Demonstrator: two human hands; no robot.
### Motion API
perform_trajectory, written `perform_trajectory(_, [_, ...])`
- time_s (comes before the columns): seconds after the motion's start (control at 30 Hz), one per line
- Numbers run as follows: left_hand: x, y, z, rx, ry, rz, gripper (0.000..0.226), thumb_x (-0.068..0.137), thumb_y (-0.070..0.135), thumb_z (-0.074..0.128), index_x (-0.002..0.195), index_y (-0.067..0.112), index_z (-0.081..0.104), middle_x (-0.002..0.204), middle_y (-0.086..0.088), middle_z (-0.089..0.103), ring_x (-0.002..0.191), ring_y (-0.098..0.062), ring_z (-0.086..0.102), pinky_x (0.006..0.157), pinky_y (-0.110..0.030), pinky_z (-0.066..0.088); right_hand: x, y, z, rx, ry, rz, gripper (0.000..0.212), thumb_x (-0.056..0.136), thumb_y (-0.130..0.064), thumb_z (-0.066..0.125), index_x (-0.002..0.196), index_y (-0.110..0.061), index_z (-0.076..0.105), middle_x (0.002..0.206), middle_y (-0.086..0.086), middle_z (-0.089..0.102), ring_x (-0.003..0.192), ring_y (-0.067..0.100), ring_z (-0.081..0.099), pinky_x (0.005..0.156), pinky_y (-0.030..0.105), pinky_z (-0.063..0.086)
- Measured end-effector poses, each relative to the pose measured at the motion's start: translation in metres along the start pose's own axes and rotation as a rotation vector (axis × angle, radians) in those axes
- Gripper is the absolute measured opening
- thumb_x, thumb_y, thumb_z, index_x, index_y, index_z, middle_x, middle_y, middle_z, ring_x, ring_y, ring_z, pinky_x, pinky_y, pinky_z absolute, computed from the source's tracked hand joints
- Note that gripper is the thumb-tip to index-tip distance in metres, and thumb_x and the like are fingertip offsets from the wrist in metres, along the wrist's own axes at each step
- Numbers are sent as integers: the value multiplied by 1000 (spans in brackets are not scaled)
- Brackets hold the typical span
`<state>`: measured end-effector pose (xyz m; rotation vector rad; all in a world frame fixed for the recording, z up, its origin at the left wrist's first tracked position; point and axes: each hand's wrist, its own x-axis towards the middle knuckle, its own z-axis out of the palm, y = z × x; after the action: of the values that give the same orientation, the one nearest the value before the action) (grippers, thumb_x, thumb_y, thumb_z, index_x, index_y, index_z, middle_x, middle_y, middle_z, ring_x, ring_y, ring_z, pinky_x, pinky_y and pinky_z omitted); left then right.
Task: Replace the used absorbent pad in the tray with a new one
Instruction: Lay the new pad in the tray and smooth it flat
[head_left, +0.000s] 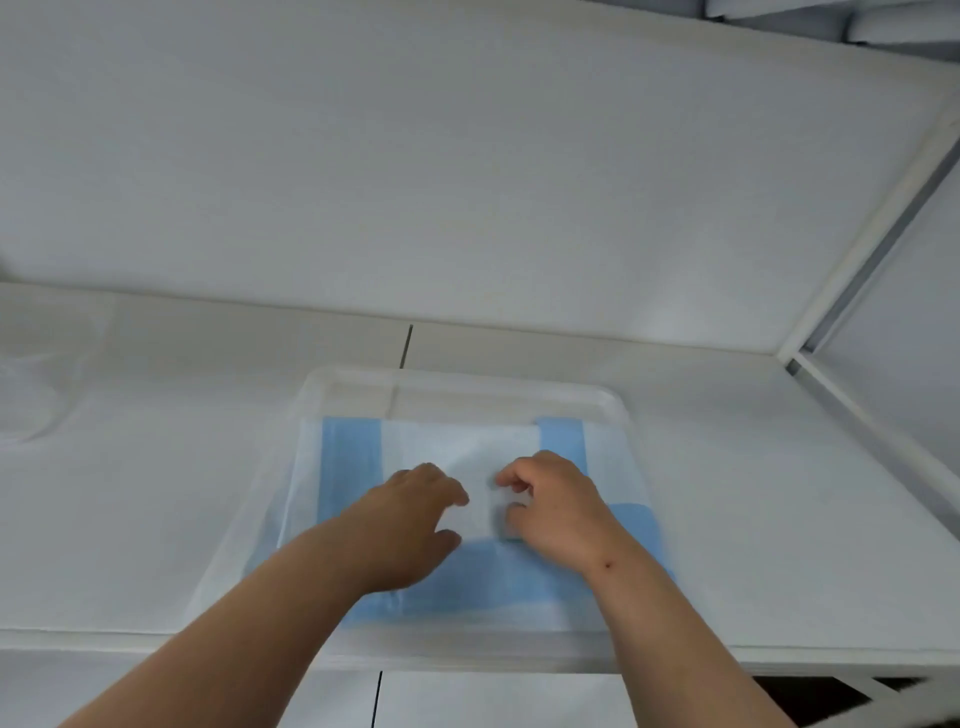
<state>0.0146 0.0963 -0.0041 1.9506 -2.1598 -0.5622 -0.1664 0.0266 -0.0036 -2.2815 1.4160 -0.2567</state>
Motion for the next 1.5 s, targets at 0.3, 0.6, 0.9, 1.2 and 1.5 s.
perform_trajectory(0.3, [50,53,41,-11,-56,154,54,99,22,43,150,25,27,161,2,12,147,-14,12,117,-23,6,-36,70,-37,-47,-121,169,62,73,-22,67,128,-44,49,137,-11,35,131,17,32,106,36,28])
perform_trajectory(0.6, [60,76,56,6,-101,29,73,90,6,40,147,48,20,160,11,5,147,-15,5,117,-38,10,-52,100,-37,-59,-172,100,76,76,-16,64,144,-36,36,161,-8,7,148,18,4,118,34,19])
perform_trajectory(0.9, [66,84,63,-105,5,-101,43,91,33,52,125,59,48,157,19,16,143,-11,14,115,-35,13,-60,124,-39,78,38,51,44,86,-5,50,124,-23,63,147,-5,40,137,9,33,108,15,25])
perform_trajectory(1.2, [68,97,62,-231,63,-167,20,94,45,48,97,60,62,149,25,31,138,-9,23,109,-38,19,-60,130,-56,187,78,97,13,84,-7,56,82,-11,68,106,1,64,97,15,59,86,28,48])
perform_trajectory(1.5, [69,94,67,-342,120,-140,46,87,8,47,112,47,55,144,17,34,129,-9,42,111,-36,29,-49,133,-52,225,122,197,21,89,-22,56,110,-23,61,113,-8,53,97,8,54,82,19,39])
